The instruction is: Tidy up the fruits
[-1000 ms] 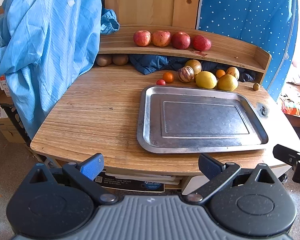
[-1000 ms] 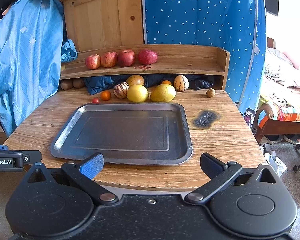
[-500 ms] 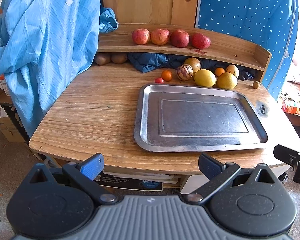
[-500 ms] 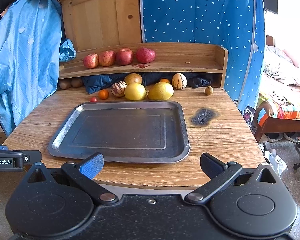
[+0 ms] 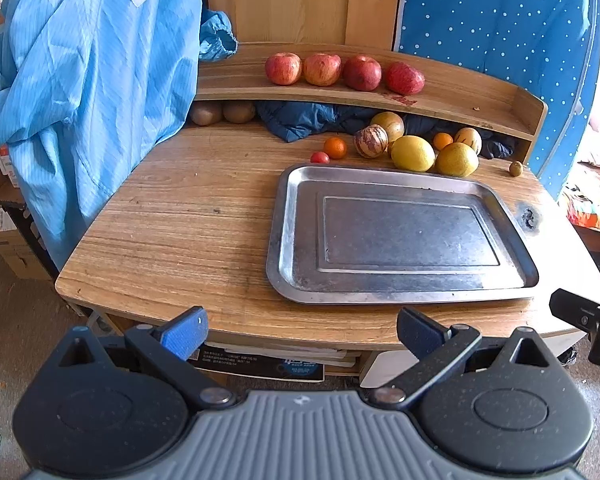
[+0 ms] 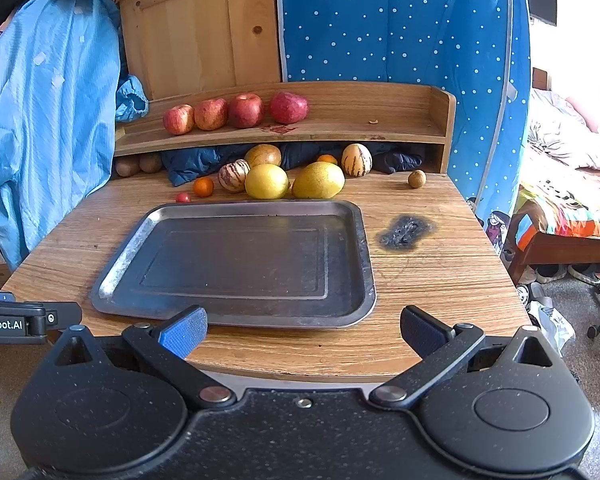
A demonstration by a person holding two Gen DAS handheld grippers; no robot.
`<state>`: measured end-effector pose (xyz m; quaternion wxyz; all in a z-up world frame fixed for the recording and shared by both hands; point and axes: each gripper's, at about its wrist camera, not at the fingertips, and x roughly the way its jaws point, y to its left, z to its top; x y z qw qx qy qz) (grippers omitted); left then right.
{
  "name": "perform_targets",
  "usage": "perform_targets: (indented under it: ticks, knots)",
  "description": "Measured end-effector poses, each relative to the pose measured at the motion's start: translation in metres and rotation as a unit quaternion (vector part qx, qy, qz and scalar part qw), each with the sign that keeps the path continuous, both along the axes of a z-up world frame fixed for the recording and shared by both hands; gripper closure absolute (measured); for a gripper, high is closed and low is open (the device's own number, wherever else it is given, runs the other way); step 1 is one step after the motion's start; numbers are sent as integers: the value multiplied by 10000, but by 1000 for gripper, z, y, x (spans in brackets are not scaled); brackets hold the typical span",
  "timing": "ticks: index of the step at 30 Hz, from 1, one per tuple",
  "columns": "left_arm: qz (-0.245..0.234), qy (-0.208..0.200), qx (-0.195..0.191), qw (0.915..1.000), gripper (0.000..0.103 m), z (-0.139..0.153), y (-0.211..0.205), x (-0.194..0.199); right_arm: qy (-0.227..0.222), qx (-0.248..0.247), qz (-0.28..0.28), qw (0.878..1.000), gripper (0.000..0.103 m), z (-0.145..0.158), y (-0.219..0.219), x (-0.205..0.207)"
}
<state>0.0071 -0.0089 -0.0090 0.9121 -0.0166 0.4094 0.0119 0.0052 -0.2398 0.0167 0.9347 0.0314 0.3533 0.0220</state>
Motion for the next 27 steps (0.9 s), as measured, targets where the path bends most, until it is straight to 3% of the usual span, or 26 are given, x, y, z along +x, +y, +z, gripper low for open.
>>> perform_targets:
  ticks: [27]
  knots:
    - [59, 355, -15, 9994, 1, -14, -3, 27, 300, 24, 48, 9995, 1, -12, -3, 27]
